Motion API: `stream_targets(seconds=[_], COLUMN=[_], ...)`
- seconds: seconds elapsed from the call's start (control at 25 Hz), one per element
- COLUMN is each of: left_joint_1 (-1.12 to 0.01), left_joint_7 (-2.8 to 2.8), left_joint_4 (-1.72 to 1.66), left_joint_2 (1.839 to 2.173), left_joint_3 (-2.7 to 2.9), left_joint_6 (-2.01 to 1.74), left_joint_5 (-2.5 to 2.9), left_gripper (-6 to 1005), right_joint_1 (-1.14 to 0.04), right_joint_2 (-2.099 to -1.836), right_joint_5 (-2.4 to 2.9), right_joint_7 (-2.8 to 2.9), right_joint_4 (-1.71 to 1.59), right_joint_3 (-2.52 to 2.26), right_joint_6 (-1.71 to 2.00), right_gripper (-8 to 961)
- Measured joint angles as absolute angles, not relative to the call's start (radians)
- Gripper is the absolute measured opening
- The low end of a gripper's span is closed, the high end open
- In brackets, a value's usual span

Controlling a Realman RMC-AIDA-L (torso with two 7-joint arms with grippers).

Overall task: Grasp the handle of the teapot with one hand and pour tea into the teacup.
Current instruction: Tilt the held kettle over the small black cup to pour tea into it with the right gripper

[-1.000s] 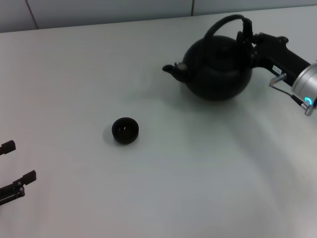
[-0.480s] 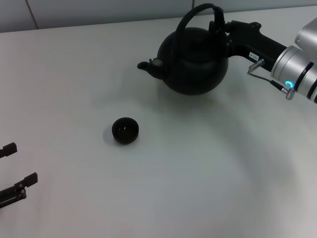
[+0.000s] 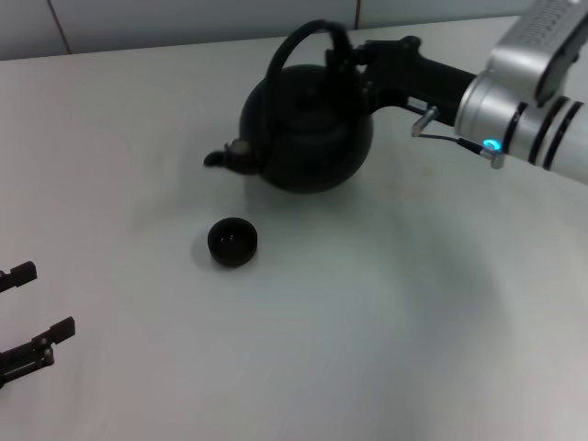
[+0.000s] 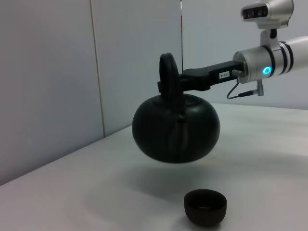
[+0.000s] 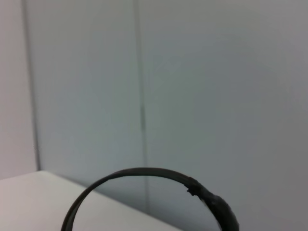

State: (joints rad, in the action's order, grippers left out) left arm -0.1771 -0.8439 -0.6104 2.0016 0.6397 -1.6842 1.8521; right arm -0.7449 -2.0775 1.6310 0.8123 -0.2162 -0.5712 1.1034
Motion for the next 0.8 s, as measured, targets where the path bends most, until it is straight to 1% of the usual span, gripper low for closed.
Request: stream_targets(seconds=[0.32, 0.8], left_joint_1=[-0.178, -0.178], left_joint_7=[-0.844, -0.842], left_joint_4=[-0.610, -0.610], left_joint_2=[2.002, 2.004], left_joint_3=[0.640, 0.640], left_joint_6=[-1.679, -1.677], left_joint_5=[1.854, 1.851], left_gripper=[800, 800], right_joint_1=[-0.760, -0.727], right_joint_2=[-2.078, -2.081], right_joint_5=[1.626, 1.628], right_joint_7=[0.822, 0.665], right_joint_4=[-0.224, -0.311], right_joint_3=[-0.625, -0.641], right_joint_6=[1.091, 1.151], right_gripper=[91, 90])
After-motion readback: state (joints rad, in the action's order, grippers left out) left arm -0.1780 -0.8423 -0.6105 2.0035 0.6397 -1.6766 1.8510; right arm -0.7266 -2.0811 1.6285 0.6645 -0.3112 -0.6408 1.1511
